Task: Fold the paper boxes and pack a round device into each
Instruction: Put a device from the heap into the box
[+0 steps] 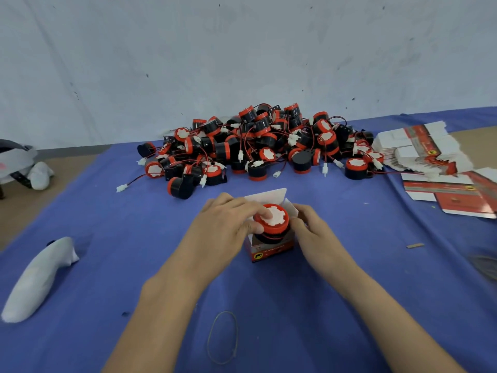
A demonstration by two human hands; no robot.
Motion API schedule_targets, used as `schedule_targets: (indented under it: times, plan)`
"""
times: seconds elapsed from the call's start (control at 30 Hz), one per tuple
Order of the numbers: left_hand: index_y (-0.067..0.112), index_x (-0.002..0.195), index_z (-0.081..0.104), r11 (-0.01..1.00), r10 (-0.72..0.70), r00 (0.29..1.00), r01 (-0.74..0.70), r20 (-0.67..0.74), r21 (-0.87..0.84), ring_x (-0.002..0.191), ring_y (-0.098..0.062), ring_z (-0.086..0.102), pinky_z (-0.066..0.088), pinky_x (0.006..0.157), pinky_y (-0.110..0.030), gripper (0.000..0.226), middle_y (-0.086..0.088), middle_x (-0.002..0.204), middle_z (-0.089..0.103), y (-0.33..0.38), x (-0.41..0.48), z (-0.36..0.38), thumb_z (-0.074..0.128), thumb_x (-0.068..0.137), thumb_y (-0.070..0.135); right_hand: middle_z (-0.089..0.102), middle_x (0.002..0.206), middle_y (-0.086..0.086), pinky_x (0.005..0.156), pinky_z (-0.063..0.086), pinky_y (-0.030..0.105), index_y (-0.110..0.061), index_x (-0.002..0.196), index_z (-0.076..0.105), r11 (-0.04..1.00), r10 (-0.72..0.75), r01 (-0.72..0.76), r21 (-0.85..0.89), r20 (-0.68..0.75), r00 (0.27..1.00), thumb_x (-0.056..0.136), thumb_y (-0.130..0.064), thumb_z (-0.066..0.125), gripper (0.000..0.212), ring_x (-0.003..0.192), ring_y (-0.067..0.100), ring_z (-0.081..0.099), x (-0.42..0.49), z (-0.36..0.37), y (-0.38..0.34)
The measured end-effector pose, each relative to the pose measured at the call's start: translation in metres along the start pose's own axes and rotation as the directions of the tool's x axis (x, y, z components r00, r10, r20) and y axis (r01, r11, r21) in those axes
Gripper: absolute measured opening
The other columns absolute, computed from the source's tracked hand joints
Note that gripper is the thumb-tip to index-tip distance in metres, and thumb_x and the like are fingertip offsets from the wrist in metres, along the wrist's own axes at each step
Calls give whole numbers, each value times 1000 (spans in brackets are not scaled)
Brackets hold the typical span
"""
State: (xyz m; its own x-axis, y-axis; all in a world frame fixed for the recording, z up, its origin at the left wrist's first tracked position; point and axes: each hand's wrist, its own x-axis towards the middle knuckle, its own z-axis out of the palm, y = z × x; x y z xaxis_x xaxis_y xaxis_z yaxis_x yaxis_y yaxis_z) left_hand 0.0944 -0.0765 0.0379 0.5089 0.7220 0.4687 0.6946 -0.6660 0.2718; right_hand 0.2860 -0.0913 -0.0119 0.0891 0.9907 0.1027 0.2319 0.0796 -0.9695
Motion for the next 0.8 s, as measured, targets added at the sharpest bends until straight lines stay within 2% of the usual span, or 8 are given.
schedule_targets:
  times: [0.17, 0.27, 0.33, 0.43, 0.53, 0.67, 0.73, 0.8]
  plan:
    - [30, 110, 69, 1000, -21, 1000, 21, 0, 9, 94, -9, 41, 36, 93, -30, 20, 18, 111, 69, -6, 3, -4, 64, 96, 18, 65, 96, -34, 73, 43, 15, -53, 105, 56, 998, -49, 49, -37, -14, 999, 103, -58, 37, 21, 90, -14, 59, -3, 3, 1]
    - [29, 112, 69, 998, -56, 998, 56, 22, 29, 92, -9, 39, 36, 92, -29, 21, 16, 114, 67, -6, 3, -6, 62, 97, 17, 63, 100, -39, 70, 43, 3, -53, 107, 54, 995, -64, 63, -71, -11, 998, 106, -48, 38, 17, 97, -18, 57, -6, 5, 1]
    - [30, 115, 68, 994, -90, 996, 88, 20, 64, 92, -11, 42, 38, 89, -28, 23, 15, 117, 65, -3, 2, -6, 59, 98, 17, 62, 102, -41, 70, 42, 0, -52, 110, 53, 994, -71, 70, -86, -10, 997, 107, -38, 41, 19, 99, -19, 56, -8, 6, 0]
    - [33, 119, 64, 979, -149, 989, 149, -14, 136, 99, -14, 52, 45, 85, -31, 27, 13, 121, 59, -1, 0, -2, 54, 100, 16, 62, 108, -37, 73, 47, 10, -51, 113, 52, 989, -75, 73, -129, -8, 997, 104, -37, 47, 18, 98, -14, 60, -12, 10, 1]
    - [37, 116, 60, 963, -178, 984, 177, -10, 203, 99, -14, 55, 45, 68, -28, 29, 13, 120, 49, 5, 0, 10, 55, 98, 14, 62, 114, -30, 83, 53, 23, -48, 119, 51, 978, -87, 82, -192, -15, 996, 103, -37, 49, 20, 96, -11, 62, -16, 17, 3]
    - [30, 120, 55, 966, -188, 981, 193, -41, 174, 86, -11, 54, 47, 61, -27, 38, 8, 122, 44, 4, 1, 24, 59, 92, 5, 63, 114, -24, 88, 54, 34, -44, 116, 49, 974, -98, 88, -207, -40, 994, 102, -33, 48, 18, 98, -4, 63, -17, 21, 2]
    - [31, 128, 48, 967, -214, 972, 225, -98, 120, 76, -10, 49, 41, 55, -21, 46, 6, 122, 40, 1, 1, 25, 61, 93, 5, 65, 109, -22, 82, 54, 34, -43, 114, 46, 980, -74, 63, -186, -52, 996, 101, -30, 45, 18, 94, 1, 63, -16, 21, 2]
    - [35, 132, 42, 977, -198, 969, 206, -146, 43, 78, -9, 52, 42, 56, -19, 46, 8, 119, 41, 0, -1, 25, 60, 96, 11, 64, 103, -25, 72, 53, 24, -46, 108, 41, 990, -55, 45, -135, -67, 996, 101, -28, 42, 19, 89, -2, 62, -16, 22, 1]
